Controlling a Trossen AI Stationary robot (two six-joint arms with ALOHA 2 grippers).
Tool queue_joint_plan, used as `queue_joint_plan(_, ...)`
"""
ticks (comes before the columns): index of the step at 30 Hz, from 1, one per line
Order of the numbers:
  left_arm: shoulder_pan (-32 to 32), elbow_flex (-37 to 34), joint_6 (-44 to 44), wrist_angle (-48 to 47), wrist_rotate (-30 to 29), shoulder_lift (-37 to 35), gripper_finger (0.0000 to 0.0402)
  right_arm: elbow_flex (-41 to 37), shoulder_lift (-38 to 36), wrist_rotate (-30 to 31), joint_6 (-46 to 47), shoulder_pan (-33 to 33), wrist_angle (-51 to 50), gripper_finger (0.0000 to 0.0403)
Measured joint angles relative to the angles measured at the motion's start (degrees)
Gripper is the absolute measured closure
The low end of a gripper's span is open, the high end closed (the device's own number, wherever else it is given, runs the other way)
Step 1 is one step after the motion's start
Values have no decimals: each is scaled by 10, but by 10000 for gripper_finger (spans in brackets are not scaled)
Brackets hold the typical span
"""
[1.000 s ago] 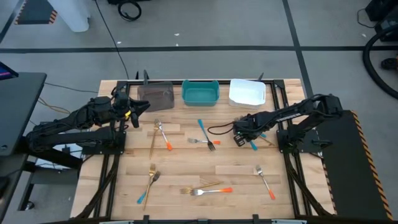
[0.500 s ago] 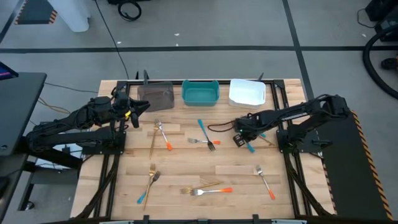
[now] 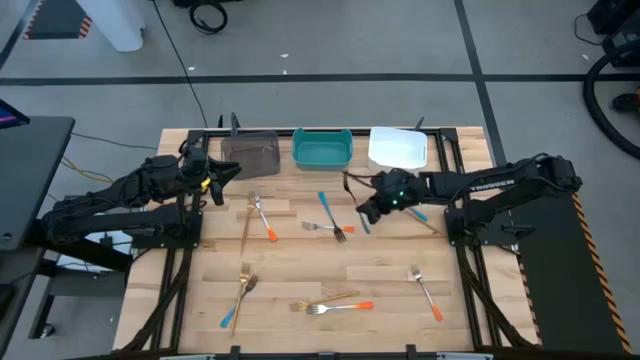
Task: Sort silverware by color (type)
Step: Put the blue fork into the white bin
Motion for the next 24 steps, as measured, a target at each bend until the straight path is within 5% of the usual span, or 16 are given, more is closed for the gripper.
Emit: queue_joint_plan(24, 0, 0, -1, 0, 0, 0, 308, 1, 7, 59, -6, -66, 286, 393)
